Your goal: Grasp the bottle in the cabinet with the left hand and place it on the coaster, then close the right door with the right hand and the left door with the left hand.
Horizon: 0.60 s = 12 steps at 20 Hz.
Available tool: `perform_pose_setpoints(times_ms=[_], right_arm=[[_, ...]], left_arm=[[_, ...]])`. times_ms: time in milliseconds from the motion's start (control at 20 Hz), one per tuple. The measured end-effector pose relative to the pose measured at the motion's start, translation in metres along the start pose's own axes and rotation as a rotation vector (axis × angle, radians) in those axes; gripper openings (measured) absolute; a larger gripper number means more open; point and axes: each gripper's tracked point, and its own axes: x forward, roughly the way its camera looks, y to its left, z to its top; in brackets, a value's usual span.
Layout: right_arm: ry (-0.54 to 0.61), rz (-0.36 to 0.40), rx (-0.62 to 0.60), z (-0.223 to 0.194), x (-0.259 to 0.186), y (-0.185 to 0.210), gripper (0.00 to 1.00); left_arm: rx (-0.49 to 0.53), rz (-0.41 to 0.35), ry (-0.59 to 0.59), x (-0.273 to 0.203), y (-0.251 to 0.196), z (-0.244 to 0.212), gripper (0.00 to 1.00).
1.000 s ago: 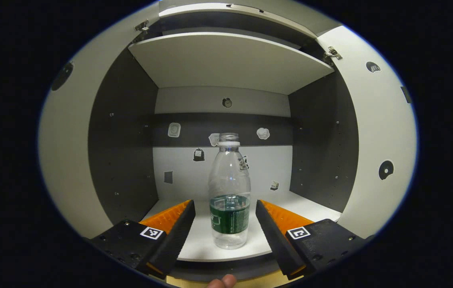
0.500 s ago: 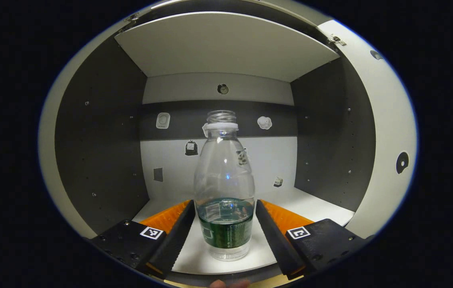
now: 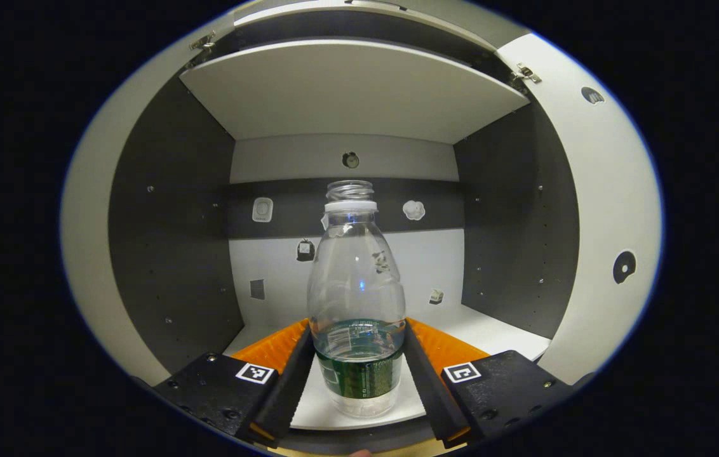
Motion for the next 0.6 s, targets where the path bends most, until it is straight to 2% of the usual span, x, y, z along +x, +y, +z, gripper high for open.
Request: perform_pose_setpoints(times_ms=[300,600], right_arm=[[0.002,0.028,0.024,-0.008,-0.013,-0.007,1.0],[0.03,0.034,0.044,-0.024,-0.032,-0.027,1.0]], left_arm=[[-0.012,-0.016,-0.039,-0.071,-0.011,0.011,0.82],[0.012,-0.027,-0.016,-0.143,-0.037,-0.029,0.82]])
